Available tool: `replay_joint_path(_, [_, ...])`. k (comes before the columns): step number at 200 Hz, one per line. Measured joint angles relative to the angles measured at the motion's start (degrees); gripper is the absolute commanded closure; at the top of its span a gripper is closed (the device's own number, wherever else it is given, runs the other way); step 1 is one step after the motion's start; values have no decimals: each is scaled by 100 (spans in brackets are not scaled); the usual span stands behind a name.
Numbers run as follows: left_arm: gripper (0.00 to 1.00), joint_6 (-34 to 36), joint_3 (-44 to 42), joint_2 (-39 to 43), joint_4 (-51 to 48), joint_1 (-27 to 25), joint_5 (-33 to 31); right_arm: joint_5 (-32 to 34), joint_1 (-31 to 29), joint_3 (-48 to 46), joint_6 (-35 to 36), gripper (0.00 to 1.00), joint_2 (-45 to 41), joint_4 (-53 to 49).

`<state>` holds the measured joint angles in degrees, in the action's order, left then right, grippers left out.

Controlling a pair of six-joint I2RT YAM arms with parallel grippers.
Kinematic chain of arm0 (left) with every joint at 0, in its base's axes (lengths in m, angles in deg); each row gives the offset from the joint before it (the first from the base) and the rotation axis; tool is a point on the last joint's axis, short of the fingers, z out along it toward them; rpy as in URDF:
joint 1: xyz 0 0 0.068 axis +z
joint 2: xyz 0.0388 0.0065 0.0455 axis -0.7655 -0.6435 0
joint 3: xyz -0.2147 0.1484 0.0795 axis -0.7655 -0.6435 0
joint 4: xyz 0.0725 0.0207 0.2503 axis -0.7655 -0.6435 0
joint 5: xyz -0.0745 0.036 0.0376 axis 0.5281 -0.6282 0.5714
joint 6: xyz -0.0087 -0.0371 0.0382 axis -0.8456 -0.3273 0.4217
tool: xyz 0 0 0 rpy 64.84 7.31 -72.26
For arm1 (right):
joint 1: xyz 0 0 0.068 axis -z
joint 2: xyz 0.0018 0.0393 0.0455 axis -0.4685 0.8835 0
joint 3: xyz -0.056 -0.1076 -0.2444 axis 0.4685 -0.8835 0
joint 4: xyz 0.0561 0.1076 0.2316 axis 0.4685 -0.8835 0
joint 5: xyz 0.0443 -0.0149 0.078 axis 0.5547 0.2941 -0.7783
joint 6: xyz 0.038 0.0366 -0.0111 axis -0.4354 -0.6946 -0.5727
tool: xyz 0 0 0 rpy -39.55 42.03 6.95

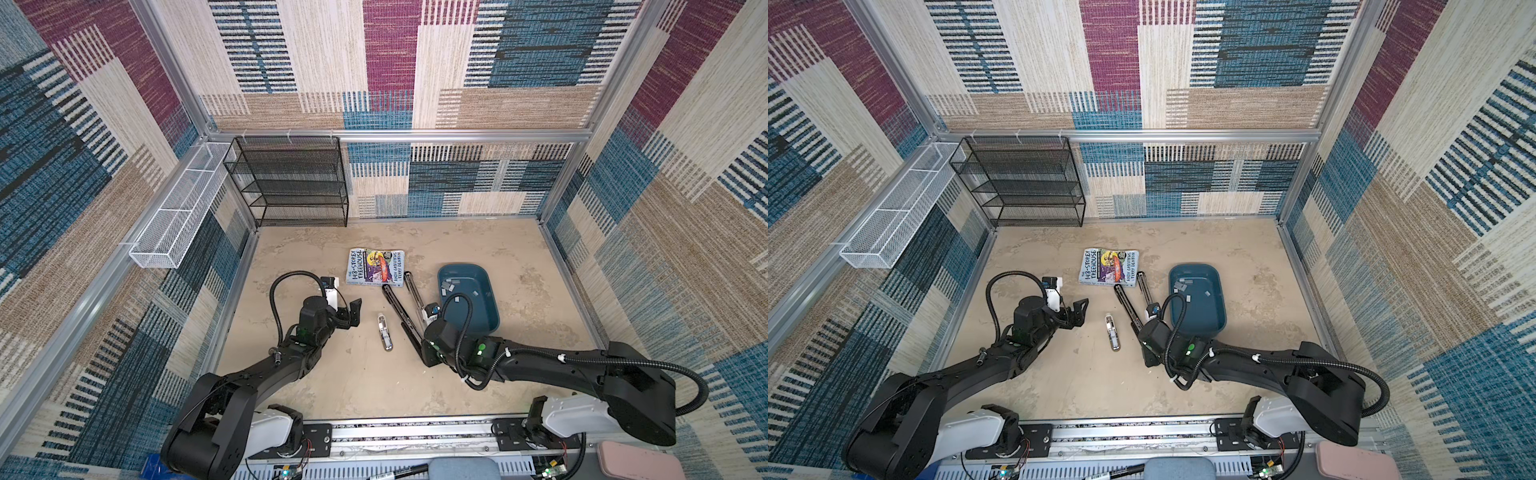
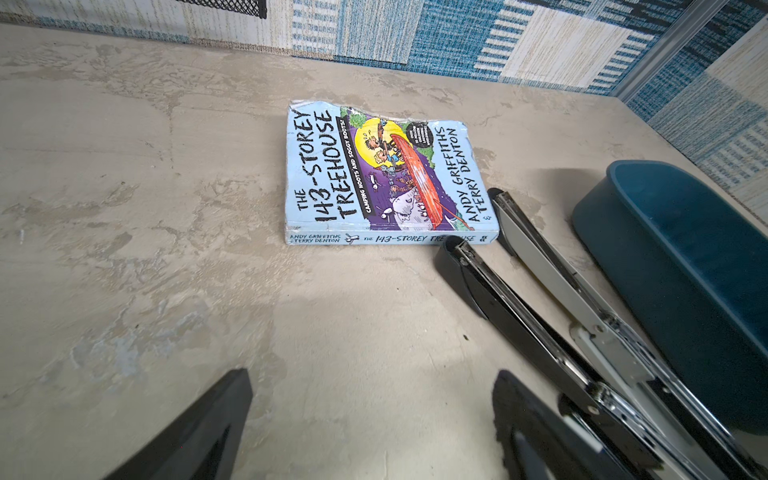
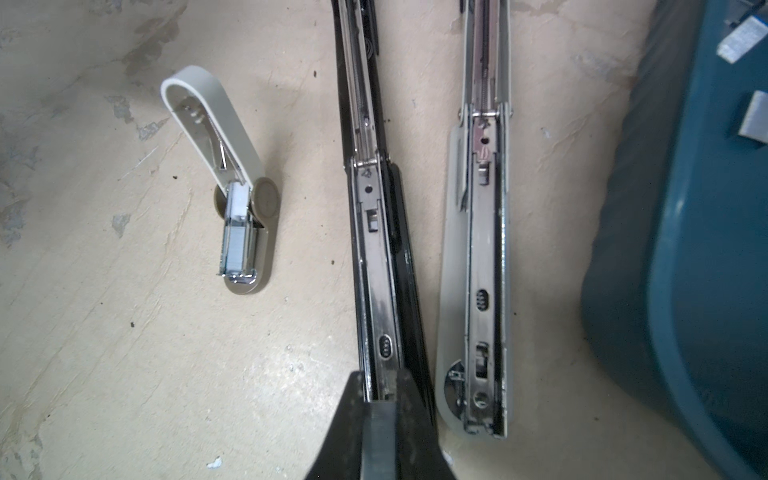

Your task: Load the staples into the stapler

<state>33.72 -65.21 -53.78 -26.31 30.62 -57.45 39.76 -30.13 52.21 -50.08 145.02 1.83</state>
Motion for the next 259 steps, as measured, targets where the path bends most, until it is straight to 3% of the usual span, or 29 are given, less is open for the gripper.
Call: replay_joint_path(259, [6, 0, 9, -17, -4, -17, 0, 162, -22, 87, 155, 94, 125, -221])
